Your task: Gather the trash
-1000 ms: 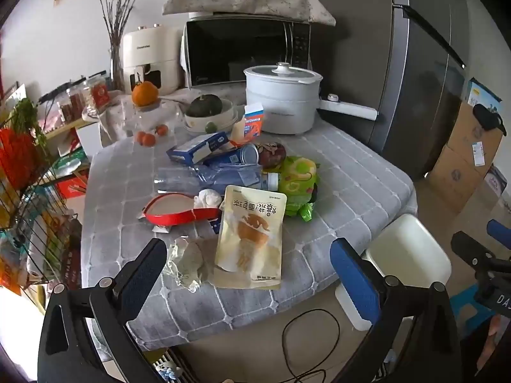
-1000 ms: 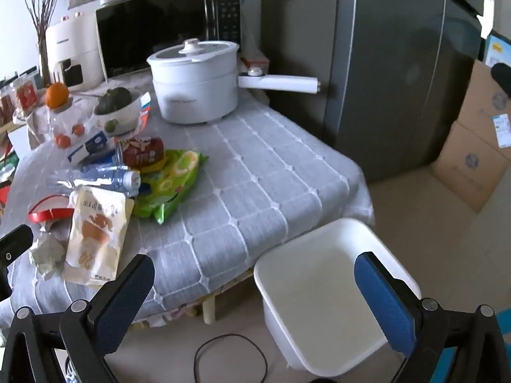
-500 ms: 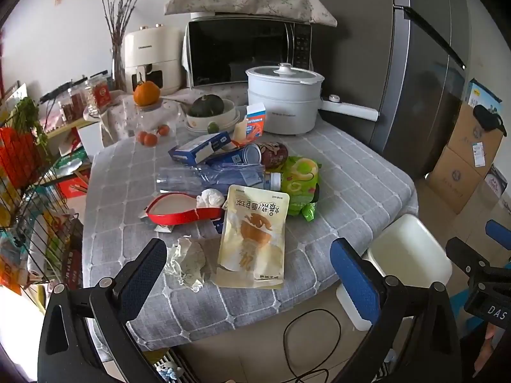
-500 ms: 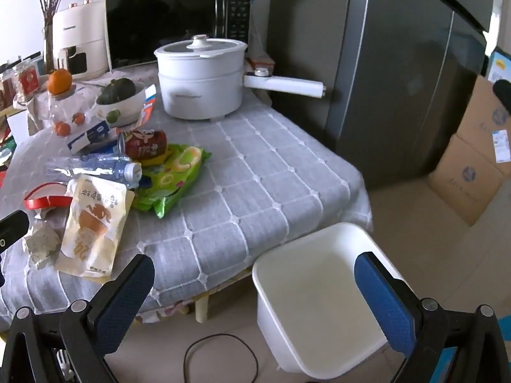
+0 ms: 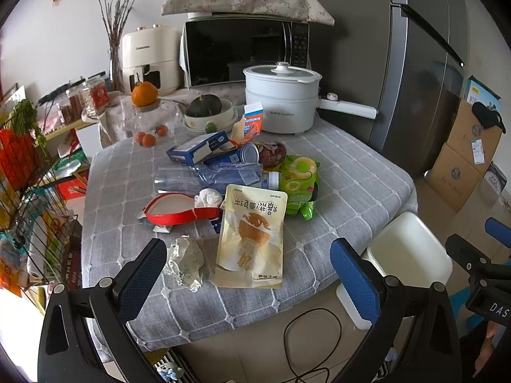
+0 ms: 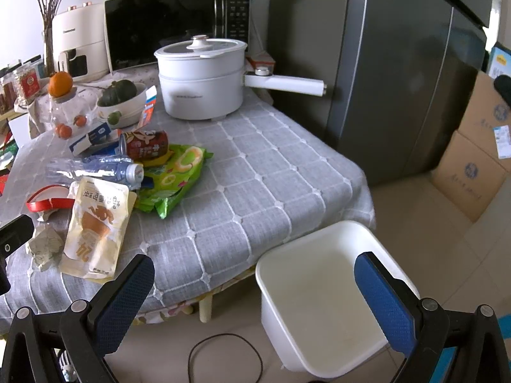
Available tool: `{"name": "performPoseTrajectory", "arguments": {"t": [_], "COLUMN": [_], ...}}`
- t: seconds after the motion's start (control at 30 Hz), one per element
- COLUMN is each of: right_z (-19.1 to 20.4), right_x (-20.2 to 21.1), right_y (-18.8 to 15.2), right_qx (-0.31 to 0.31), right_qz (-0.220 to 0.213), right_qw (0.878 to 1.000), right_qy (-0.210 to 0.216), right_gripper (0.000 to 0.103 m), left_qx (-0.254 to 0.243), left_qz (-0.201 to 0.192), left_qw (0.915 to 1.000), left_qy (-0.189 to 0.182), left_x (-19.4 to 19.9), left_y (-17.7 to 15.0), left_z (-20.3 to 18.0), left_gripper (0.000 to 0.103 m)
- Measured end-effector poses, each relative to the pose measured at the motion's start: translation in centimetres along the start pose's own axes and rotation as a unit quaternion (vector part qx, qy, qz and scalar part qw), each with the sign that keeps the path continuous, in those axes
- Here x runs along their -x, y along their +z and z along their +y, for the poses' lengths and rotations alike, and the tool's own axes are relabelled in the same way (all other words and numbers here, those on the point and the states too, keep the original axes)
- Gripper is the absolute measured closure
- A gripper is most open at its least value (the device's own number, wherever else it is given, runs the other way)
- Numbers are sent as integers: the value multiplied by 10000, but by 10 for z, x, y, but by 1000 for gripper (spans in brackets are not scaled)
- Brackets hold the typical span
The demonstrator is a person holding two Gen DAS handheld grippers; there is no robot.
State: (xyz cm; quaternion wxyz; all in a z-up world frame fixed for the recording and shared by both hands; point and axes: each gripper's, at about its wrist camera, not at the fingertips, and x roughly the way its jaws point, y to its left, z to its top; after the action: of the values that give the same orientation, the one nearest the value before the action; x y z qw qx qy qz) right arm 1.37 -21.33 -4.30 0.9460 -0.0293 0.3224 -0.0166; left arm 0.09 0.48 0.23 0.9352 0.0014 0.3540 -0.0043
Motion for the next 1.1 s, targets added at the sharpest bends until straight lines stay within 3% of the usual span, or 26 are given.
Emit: {"name": "performPoseTrajectory", "arguments": {"t": [1.1], "right_z": [4], "right_x": [2], "right_y": [-2], "right_qx": [-9], "right_qz": [5], "right_qw": [10000], "right_qy": [11], "right_gripper": [0], "left_qx": [0], "left_qz": [-22], "left_qw": [10000], "left_qy": [23], "left_x": [0], "left_y": [-5], "left_z": [-4], "left_gripper": [0]}}
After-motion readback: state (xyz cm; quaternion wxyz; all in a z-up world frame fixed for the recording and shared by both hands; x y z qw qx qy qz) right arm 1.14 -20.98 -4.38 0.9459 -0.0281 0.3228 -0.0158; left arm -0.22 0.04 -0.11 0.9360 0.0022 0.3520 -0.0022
